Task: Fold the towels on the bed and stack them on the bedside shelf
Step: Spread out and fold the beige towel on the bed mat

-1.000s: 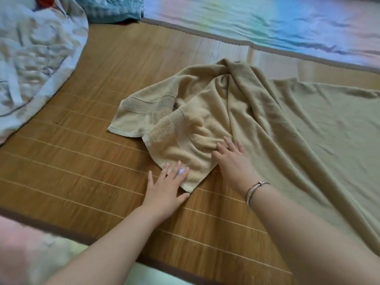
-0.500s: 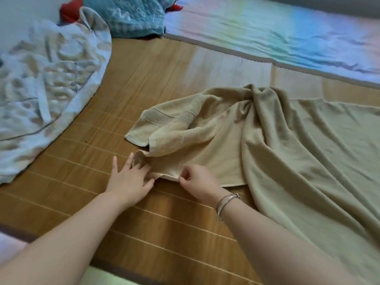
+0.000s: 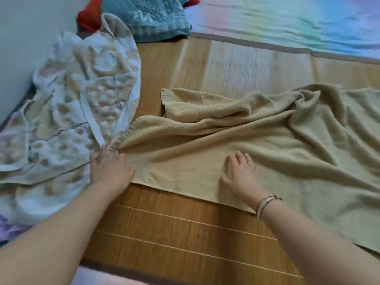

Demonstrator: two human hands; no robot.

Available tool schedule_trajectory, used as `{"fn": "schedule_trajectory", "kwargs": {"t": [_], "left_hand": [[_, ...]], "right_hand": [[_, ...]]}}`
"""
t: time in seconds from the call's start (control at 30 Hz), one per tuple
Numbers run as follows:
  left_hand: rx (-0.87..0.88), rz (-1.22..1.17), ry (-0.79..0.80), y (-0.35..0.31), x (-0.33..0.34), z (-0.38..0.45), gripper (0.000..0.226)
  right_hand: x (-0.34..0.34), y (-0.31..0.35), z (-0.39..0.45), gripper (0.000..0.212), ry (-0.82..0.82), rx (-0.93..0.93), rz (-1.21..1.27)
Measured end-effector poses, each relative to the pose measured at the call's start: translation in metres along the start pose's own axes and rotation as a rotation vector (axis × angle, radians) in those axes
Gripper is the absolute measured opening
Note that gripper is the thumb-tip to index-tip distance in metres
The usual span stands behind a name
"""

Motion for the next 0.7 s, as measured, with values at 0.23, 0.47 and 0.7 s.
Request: {"fn": "schedule_trajectory", "kwargs": {"t": [0.23, 0.47, 0.7], "left_hand": [[0.329, -0.455, 0.083, -0.075, 0.036, -0.057, 0.067], [0.233, -0.337, 0.222, -0.06, 0.07, -0.079, 0.068], [0.173, -0.371, 0.226, -0.043, 0.071, -0.118, 0.07]], "right_hand": [[0.031, -0.001, -0.021, 0.086, 0.171, -0.012, -0.047], [0.037, -0.001, -0.048, 0.092, 0.223, -0.071, -0.079], [0.037, 0.002, -0.08, 0.082, 0.191, -0.09, -0.048]]}}
Point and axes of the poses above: each hand's wrist, its own z-axis towards the middle knuckle, its own x-axis out of the palm, y = z × x, the point moved 4 cm from there along z, towards the middle knuckle, and after that the axes turned 10 degrees about -z, right-handed, at the moved point
